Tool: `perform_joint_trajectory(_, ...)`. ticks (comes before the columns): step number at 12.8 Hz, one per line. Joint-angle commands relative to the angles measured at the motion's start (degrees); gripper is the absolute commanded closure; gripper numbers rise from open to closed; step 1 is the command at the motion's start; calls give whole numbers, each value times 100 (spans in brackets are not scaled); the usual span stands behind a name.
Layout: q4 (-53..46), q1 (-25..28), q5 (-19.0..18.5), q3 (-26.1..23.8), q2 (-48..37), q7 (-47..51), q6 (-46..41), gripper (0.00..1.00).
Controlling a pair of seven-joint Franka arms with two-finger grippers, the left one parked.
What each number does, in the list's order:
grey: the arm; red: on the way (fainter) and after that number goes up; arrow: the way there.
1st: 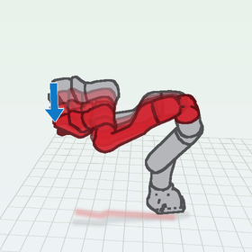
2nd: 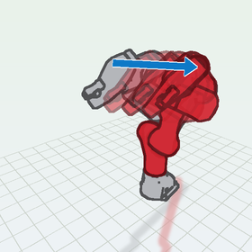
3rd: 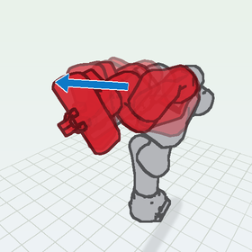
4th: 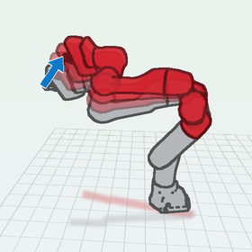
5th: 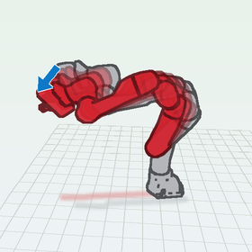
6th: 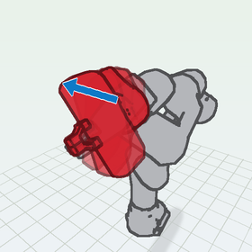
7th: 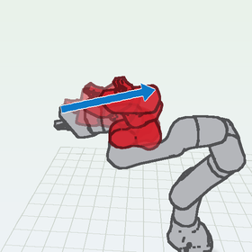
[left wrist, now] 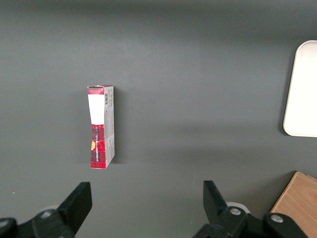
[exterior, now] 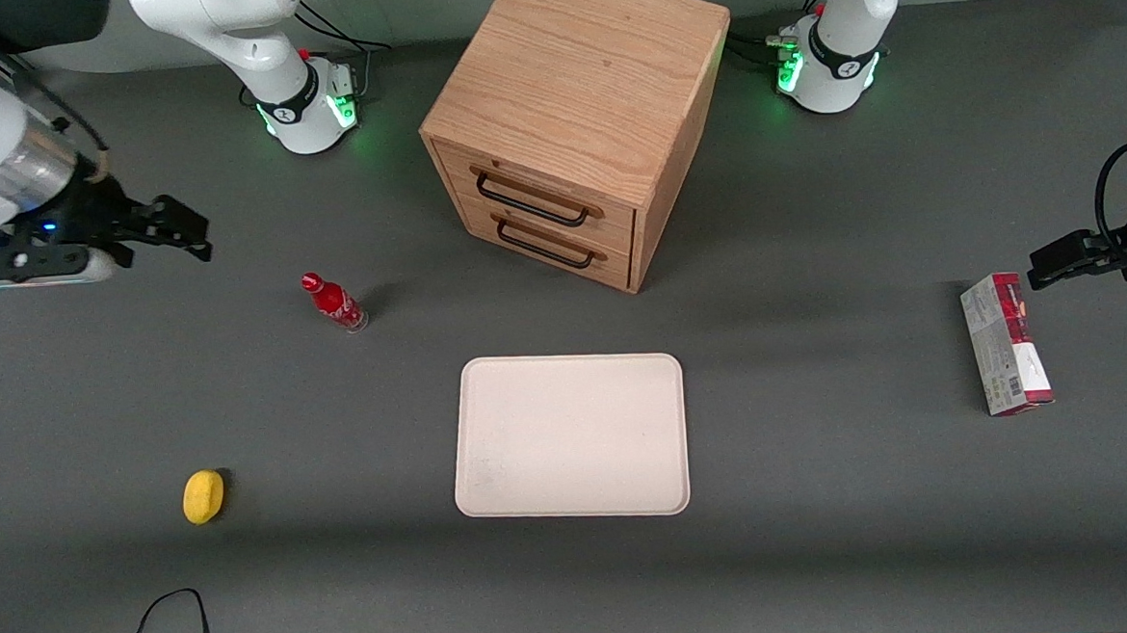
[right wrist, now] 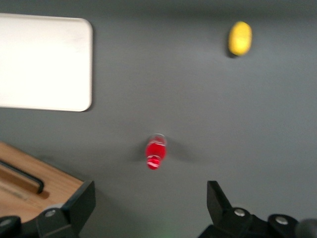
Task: Open upper drawer
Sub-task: 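Move the right gripper toward the upper drawer's black handle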
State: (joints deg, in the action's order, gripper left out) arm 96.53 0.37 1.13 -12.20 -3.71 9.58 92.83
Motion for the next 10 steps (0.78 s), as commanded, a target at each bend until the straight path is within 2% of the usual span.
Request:
perform_joint_trajectory(1,-765,16,89,-868,589,-150,-178,0)
perform_joint_trajectory(4,-1397,7,115,-2018,1212,-185,-178,0)
perform_joint_trajectory(6,-1610,16,63,-2749,1477,-578,-152,0)
perform_joint_trajectory(9,-1568,16,211,-3226,1855,-1561,-178,0)
perform_joint_trajectory(10,-1532,24,369,-3244,2048,-1852,-186,0)
